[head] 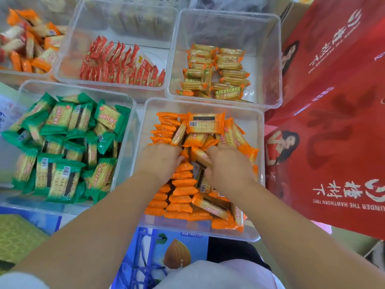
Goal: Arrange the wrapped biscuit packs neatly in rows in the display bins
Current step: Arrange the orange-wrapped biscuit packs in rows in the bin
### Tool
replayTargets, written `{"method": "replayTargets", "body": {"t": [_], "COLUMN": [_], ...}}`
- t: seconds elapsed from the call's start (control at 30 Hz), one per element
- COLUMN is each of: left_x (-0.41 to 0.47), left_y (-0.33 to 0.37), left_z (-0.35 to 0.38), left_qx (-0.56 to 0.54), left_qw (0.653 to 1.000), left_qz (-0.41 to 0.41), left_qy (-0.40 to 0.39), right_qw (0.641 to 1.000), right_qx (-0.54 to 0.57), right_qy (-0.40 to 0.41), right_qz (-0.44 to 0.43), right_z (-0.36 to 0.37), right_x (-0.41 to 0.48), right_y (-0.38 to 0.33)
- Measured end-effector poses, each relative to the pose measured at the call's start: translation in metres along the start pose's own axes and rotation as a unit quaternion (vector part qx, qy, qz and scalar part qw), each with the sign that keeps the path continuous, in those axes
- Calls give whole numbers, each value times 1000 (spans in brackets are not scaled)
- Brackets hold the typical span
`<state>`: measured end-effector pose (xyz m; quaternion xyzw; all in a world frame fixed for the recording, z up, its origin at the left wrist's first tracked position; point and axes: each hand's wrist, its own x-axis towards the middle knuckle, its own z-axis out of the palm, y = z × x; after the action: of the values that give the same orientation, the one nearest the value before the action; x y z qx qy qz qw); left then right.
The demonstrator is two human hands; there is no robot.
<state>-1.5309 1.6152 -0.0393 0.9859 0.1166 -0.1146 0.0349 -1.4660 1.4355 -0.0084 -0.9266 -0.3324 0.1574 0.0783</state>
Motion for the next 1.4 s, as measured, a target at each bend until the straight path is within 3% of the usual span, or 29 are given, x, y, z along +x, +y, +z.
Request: {"method": "replayTargets", "body": {"t": [0.27,0.53,0.67,1.03,1.2,1.4], "left_x": [13,21,19,-4,-12,-10], "left_y": [9,37,35,5,-2,-7], "left_z": [-4,-6,-4,1,3,-4], "left_qx": [6,-19,-32,-51,-58,-43], "left_qw": [998,992,991,996,994,998], "left_qz": [-38,-113,-122,-55,6,31], "left_qy": [-49,-54,-47,46,95,17], "right_qw": [999,996,998,986,981,986], "right_qx": [37,79,47,-147,-165,-135], "right_qy": [-10,-3,-25,-74,-85,-87], "right_qz": [24,47,37,-13,-50,-44], "right_z": [4,0,-6,-15,1,7], "right_x": [6,8,8,24,27,27], "right_y": [2,3,1,-18,-27,-16]}}
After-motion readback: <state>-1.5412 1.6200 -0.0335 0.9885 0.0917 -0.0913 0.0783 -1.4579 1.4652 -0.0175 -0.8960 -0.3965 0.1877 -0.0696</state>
